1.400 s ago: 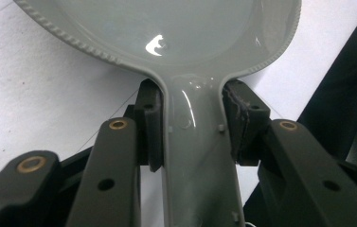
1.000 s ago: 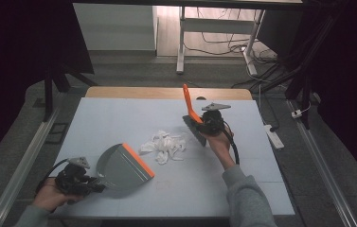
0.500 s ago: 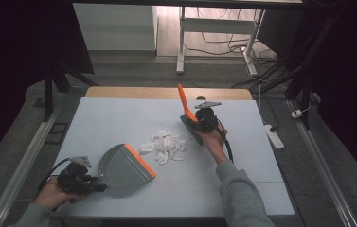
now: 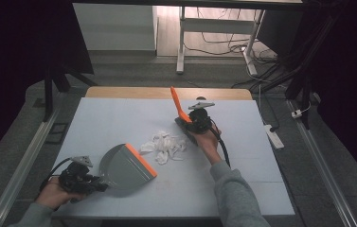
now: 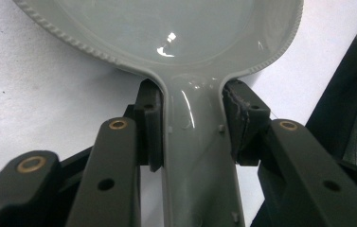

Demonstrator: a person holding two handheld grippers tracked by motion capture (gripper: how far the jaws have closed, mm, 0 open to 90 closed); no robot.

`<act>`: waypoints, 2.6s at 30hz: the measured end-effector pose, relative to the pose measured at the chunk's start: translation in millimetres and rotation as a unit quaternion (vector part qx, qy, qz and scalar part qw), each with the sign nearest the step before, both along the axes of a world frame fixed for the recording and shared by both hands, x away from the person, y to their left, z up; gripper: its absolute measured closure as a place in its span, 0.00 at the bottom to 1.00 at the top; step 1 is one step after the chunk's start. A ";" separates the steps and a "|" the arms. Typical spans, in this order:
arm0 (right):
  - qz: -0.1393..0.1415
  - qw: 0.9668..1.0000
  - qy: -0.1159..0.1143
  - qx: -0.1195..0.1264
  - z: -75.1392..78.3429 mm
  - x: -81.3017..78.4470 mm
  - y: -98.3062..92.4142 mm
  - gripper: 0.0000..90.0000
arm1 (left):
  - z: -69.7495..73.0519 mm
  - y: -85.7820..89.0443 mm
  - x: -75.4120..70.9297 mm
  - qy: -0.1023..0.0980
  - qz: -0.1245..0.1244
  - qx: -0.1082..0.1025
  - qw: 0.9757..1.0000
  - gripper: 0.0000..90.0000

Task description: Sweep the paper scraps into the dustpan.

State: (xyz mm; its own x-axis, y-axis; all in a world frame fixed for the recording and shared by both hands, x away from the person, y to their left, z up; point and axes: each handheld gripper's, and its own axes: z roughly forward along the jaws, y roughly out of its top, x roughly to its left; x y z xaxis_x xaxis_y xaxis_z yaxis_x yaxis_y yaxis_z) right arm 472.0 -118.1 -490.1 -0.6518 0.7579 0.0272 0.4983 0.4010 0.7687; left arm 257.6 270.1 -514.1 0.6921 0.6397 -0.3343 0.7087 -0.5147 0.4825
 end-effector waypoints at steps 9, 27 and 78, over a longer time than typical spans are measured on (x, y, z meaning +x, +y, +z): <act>0.019 1.000 0.005 -0.008 -1.5 -3.8 19.4 0.78 | -0.1 -2.4 1.0 0.000 0.000 -0.001 1.000 0.68; 0.098 0.995 0.009 -0.027 -3.7 -27.9 80.6 0.78 | -0.7 -5.9 2.8 0.000 -0.005 -0.003 1.000 0.68; 0.090 0.996 -0.002 -0.013 -1.3 -7.4 82.8 0.78 | -1.2 -9.8 4.2 -0.001 -0.005 -0.005 1.000 0.68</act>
State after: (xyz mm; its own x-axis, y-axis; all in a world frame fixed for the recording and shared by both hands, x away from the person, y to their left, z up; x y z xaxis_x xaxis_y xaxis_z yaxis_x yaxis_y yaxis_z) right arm 464.5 -35.3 -491.4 -0.7771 0.6293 0.0066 0.4142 0.5034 0.7583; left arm 261.7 260.3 -515.3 0.6990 0.6293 -0.3398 0.7029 -0.5170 0.4885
